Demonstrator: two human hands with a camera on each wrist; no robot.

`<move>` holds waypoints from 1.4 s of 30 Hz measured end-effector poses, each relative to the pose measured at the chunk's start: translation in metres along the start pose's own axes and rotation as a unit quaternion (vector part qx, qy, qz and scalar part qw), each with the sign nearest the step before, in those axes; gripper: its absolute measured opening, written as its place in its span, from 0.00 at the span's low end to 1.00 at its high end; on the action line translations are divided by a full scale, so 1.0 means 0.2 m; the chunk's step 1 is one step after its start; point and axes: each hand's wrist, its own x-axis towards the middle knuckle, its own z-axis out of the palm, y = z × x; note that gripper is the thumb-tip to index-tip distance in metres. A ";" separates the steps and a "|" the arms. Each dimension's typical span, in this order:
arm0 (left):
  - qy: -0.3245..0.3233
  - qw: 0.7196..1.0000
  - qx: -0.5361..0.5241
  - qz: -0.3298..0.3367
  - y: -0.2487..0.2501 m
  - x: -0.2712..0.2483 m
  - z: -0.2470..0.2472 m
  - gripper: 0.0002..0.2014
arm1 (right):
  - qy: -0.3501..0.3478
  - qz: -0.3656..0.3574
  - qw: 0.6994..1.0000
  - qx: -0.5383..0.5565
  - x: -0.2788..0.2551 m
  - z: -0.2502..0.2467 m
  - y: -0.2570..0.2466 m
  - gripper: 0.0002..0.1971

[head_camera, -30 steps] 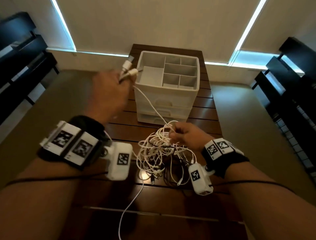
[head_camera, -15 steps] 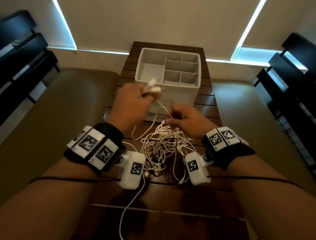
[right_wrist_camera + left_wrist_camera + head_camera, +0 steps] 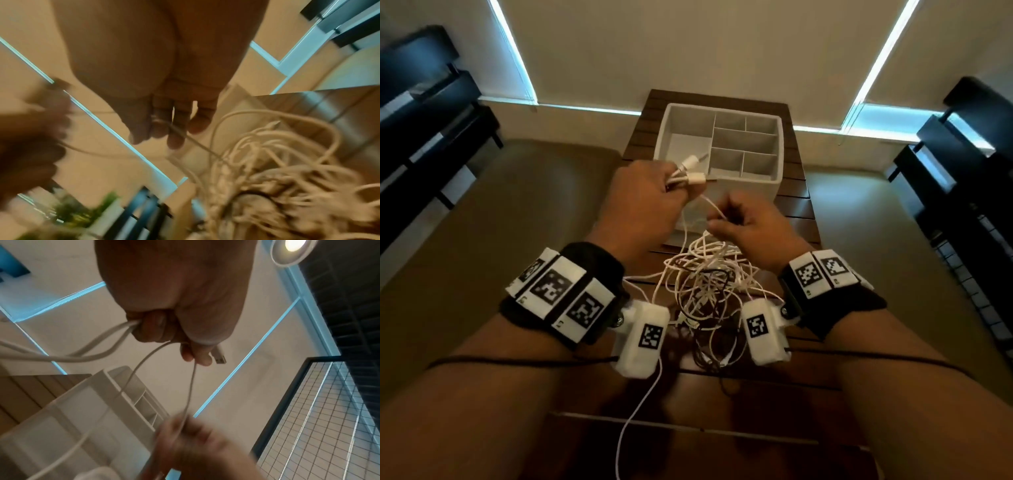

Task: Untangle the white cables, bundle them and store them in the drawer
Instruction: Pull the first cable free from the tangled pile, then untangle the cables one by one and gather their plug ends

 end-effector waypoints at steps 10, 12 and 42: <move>0.060 0.978 0.198 -0.026 -0.07 -0.01 -0.09 0.07 | 0.026 0.041 0.999 -0.011 -0.02 -0.01 0.03 0.07; 0.002 0.989 0.145 0.005 -0.02 -0.02 -0.02 0.09 | -0.007 0.019 0.999 -0.037 -0.01 0.01 -0.03 0.06; -0.088 0.986 0.054 -0.128 -0.10 0.08 -0.44 0.12 | -0.041 0.025 0.989 0.140 -0.29 -0.06 -0.07 0.08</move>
